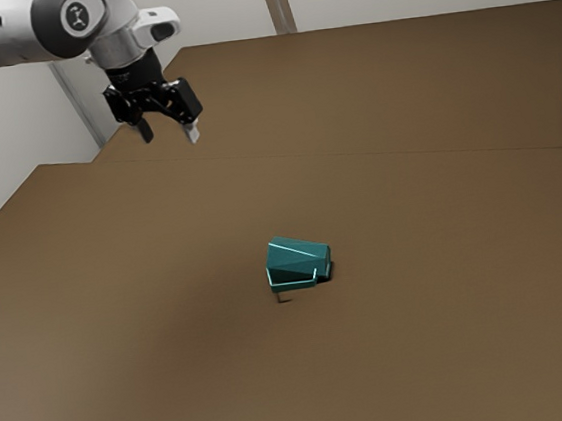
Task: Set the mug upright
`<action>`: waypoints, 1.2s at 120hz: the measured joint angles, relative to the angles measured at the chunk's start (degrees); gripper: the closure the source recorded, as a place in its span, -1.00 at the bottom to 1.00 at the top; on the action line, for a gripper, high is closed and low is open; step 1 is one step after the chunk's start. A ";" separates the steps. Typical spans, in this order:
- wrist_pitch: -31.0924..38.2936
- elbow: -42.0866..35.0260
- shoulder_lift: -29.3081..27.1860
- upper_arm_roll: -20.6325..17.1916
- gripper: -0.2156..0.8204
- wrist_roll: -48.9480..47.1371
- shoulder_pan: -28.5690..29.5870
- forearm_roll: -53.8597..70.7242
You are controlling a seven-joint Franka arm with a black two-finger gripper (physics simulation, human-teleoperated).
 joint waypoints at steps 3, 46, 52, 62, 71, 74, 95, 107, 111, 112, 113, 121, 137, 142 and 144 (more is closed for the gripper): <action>0.03 0.00 0.09 0.02 -0.58 -0.05 -0.08 0.06; 0.15 -1.27 -0.68 0.00 -0.58 -0.44 1.16 -0.03; 0.20 -1.97 -0.80 0.03 -0.58 -0.47 1.45 -1.21; 0.39 -3.17 -0.53 0.09 -0.58 -0.49 2.71 -4.12; 0.78 -4.91 -0.27 0.16 -0.58 -0.56 4.11 -7.10; 0.94 -5.98 -0.31 0.16 -0.58 -0.57 4.57 -8.44; 3.61 -12.73 -0.30 -0.10 -0.58 -0.54 7.94 -18.14; 6.26 -16.78 0.11 -0.25 -0.58 0.17 8.74 -21.60; 7.30 -18.17 0.24 -0.27 -0.58 0.57 8.74 -23.02; 7.54 -18.44 0.32 -0.27 -0.58 0.69 8.72 -23.40; 7.78 -18.67 0.42 -0.27 -0.58 0.83 8.69 -23.78; 9.74 -20.55 1.01 -0.28 -0.58 2.36 8.46 -26.87; 15.41 -24.74 2.42 -0.35 -0.58 7.46 8.15 -33.40; 17.13 -25.66 3.13 -0.36 -0.58 9.24 8.03 -35.33; 17.79 -25.95 3.41 -0.37 -0.58 9.96 8.00 -36.07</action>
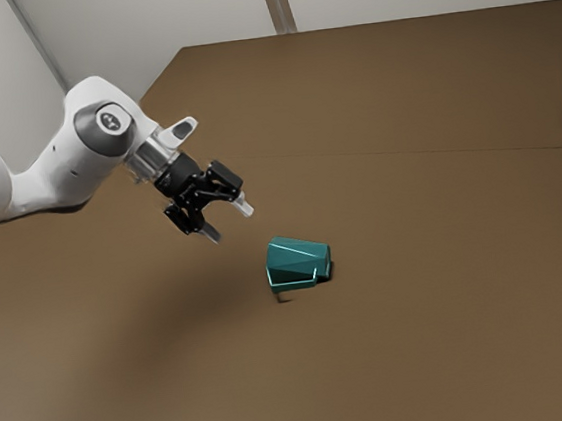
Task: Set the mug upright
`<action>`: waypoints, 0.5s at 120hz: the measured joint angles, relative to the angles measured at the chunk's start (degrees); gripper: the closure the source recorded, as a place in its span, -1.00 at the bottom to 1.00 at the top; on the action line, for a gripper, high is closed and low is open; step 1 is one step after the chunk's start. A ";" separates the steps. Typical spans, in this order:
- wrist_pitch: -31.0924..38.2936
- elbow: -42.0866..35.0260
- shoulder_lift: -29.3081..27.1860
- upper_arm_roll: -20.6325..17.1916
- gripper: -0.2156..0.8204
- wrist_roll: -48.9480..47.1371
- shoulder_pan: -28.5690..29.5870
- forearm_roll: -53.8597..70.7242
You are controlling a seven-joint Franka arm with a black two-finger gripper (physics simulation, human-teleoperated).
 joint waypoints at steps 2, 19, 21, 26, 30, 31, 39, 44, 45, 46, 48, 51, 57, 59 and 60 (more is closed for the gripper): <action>0.65 -0.26 0.29 0.00 -0.58 0.74 -0.02 -0.74; 5.18 -1.58 2.76 -0.01 -0.58 6.97 0.03 -5.76; 5.57 -1.69 3.01 -0.01 -0.58 7.69 0.05 -6.28; 6.60 -2.13 3.65 -0.01 -0.58 9.44 0.08 -7.53; 7.29 -2.45 4.13 -0.01 -0.58 10.78 0.12 -8.39; 7.45 -2.51 4.26 -0.01 -0.58 11.10 0.12 -8.58; 8.49 -2.74 5.49 -0.01 -0.58 13.64 0.22 -10.15; 8.99 -2.77 6.43 -0.01 -0.58 15.18 0.24 -11.18; 9.08 -2.78 6.59 -0.01 -0.58 15.48 0.24 -11.37; 9.17 -2.78 6.74 -0.01 -0.58 15.78 0.24 -11.56; 9.33 -2.78 6.98 -0.01 -0.58 16.36 0.25 -11.91; 9.54 -2.78 7.33 -0.01 -0.58 17.20 0.25 -12.35; 9.88 -2.73 7.93 -0.03 -0.58 18.79 0.20 -13.23; 9.97 -2.72 8.13 -0.03 -0.58 19.32 0.17 -13.57; 10.02 -2.72 8.23 -0.02 -0.58 19.59 0.15 -13.73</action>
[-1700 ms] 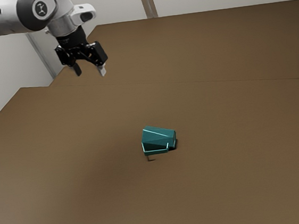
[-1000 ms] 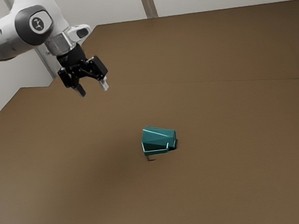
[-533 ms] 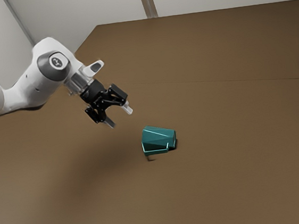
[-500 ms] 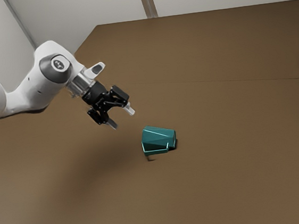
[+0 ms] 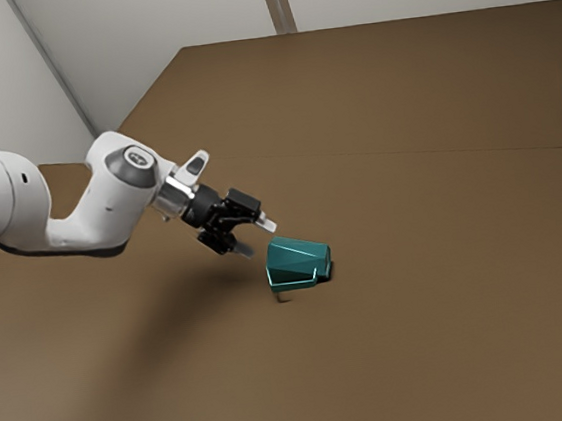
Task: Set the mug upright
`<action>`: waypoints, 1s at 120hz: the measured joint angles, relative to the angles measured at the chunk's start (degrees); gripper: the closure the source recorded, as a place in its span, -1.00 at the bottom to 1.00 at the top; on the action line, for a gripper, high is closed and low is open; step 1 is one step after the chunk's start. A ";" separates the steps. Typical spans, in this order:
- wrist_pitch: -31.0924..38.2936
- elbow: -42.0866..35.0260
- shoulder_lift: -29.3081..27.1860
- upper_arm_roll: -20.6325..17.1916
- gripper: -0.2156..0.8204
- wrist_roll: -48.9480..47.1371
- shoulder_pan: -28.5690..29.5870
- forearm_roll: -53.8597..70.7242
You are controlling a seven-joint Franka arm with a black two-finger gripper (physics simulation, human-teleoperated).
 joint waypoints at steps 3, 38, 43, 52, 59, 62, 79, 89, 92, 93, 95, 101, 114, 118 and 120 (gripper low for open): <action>0.12 0.01 0.23 0.01 -0.58 0.77 -0.05 -0.41; 0.04 -0.07 3.62 -0.07 -0.58 7.79 -0.51 -5.81; -0.40 -0.06 4.19 -0.07 -0.58 8.55 -0.48 -6.68; -1.30 -0.05 4.57 -0.07 -0.57 9.79 -0.39 -7.95; -2.01 -0.08 4.71 -0.07 -0.51 10.76 -0.30 -8.97; -2.27 -0.11 4.87 -0.07 -0.47 11.21 -0.27 -9.45; -3.45 -0.17 5.44 -0.07 -0.19 13.54 -0.07 -11.22; -3.88 -0.27 5.54 -0.07 -0.03 14.75 -0.01 -11.84; -3.99 -0.29 5.55 -0.07 0.02 15.09 0.00 -11.96; -4.02 -0.29 5.54 -0.08 0.03 15.20 0.01 -11.99; -4.10 -0.27 5.53 -0.08 0.07 15.41 0.01 -12.05; -4.33 -0.25 5.50 -0.12 0.17 16.02 0.01 -12.19; -4.67 -0.24 5.40 -0.20 0.38 17.18 0.03 -12.35; -4.76 -0.24 5.35 -0.24 0.44 17.50 0.03 -12.38; -4.79 -0.24 5.31 -0.32 0.46 17.65 0.06 -12.39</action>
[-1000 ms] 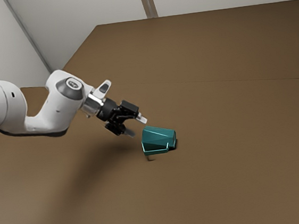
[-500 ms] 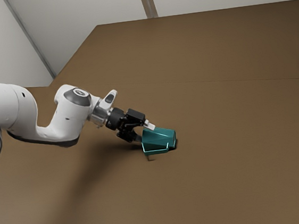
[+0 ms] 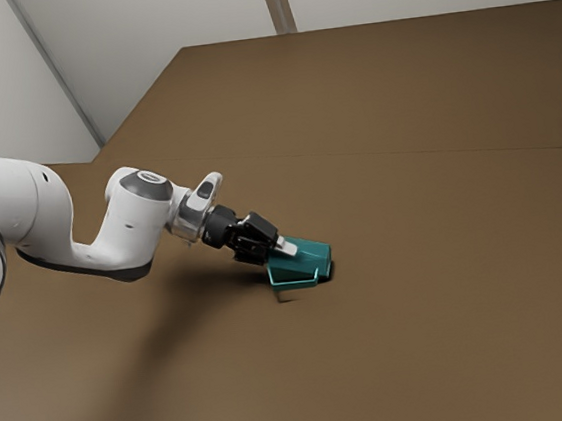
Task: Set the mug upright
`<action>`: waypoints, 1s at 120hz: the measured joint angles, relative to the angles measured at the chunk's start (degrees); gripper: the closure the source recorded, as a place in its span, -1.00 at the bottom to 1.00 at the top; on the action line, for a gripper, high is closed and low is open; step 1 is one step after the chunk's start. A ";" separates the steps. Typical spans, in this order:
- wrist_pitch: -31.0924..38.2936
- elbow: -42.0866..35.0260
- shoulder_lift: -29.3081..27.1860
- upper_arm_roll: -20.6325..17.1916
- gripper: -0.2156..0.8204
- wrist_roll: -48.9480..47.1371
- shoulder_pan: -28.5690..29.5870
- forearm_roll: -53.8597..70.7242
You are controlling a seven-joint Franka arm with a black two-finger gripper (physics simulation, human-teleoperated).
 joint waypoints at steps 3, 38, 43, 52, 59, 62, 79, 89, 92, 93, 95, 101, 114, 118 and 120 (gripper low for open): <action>-0.05 0.00 -0.06 -0.16 0.50 0.22 0.04 -0.01; -0.03 0.23 -0.61 -0.61 0.84 2.98 -0.04 -0.11; 0.03 0.22 -0.73 -0.62 0.86 3.30 -0.07 -0.09; 0.15 0.13 -1.43 -0.63 0.86 3.75 -0.27 0.10; 0.34 0.02 -2.52 -0.63 0.88 4.02 -0.41 0.46; 0.50 -0.14 -3.13 -0.63 0.87 4.13 -0.52 0.61; 2.07 -1.67 -7.42 -0.87 0.88 4.38 -0.87 3.83; 3.86 -2.07 -10.25 -1.99 0.88 3.13 -0.90 12.04; 4.34 -2.15 -11.22 -2.24 0.89 2.44 -0.97 15.22; 4.49 -2.17 -11.51 -2.30 0.88 2.20 -0.99 16.27; 4.76 -2.22 -12.15 -2.44 0.89 1.67 -0.98 18.42; 5.48 -2.31 -13.69 -3.07 0.89 0.01 -0.89 24.78; 6.80 -3.00 -15.81 -4.23 0.89 -3.89 -0.92 37.10; 7.31 -3.63 -16.49 -4.73 0.89 -5.08 -0.75 40.05; 7.56 -3.96 -16.86 -4.94 0.89 -5.69 -0.72 41.44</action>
